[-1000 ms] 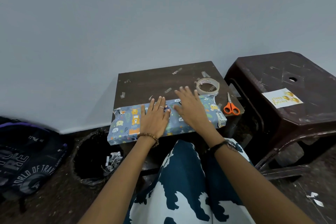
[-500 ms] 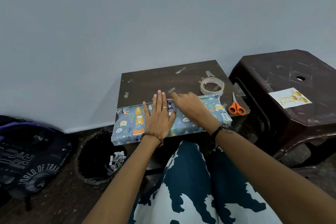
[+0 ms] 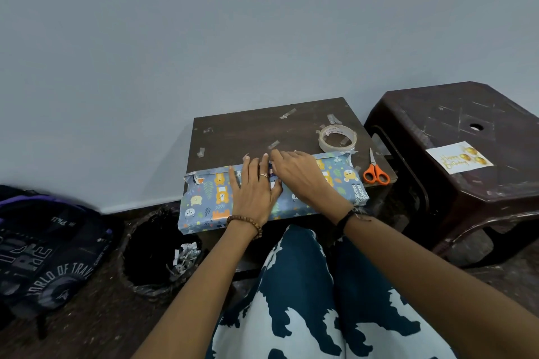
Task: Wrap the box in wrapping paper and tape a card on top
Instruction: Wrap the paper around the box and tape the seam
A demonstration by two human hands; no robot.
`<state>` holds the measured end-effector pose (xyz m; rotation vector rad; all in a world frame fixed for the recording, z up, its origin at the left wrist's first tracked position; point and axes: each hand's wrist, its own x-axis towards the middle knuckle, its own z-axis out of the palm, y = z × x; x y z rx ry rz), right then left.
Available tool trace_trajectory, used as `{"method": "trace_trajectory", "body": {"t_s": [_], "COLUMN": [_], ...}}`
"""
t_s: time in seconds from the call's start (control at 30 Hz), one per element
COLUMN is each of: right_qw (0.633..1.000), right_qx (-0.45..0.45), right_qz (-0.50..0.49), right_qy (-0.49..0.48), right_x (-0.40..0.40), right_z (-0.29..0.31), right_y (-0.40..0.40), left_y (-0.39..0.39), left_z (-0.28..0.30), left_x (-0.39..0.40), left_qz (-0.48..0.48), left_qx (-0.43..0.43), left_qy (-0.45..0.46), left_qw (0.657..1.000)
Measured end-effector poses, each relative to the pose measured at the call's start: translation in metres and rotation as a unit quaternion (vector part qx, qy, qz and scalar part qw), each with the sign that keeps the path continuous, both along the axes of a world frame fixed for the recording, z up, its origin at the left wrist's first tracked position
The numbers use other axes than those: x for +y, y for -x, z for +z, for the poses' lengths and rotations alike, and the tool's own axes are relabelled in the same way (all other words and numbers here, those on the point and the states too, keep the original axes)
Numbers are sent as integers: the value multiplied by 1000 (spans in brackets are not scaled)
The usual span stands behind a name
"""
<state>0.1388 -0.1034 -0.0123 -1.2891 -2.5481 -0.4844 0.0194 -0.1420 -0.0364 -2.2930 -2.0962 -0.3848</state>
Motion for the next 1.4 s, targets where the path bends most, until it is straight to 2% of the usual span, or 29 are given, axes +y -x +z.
{"method": "trace_trajectory", "body": {"t_s": [0.13, 0.23, 0.33, 0.43, 0.53, 0.6, 0.67, 0.73, 1.17, 1.4], "right_qw": [993, 975, 955, 929, 916, 883, 862, 859, 913, 881], "right_qx": [77, 104, 182, 305, 342, 378, 369, 340, 206, 299], "right_qz": [5, -14, -1, -64, -169, -245, -311, -342, -338, -341], "right_qy": [87, 197, 233, 199, 125, 133, 159, 172, 100, 138], "right_x": [6, 5, 0, 4, 18, 31, 44, 55, 64, 64], "right_z": [-18, -17, -10, -6, -2, 4, 8, 6, -2, -8], "right_y": [-6, -15, -21, -29, -38, -40, -39, -39, -41, -46], "left_y": [-1, -2, 2, 2, 1, 1, 2, 2, 2, 2], "left_z": [7, 11, 5, 4, 3, 3, 3, 3, 3, 4], "left_x": [2, 2, 6, 7, 7, 7, 8, 8, 9, 10], "left_qz": [-6, -28, -33, -36, -31, -29, -31, -28, -22, -28], "left_qx": [-8, -21, -42, -50, -58, -62, -63, -62, -69, -72], "left_qy": [-39, -15, -5, -13, -15, -11, -9, -10, -4, -3], "left_qw": [999, 999, 999, 998, 998, 998, 998, 998, 997, 997]}}
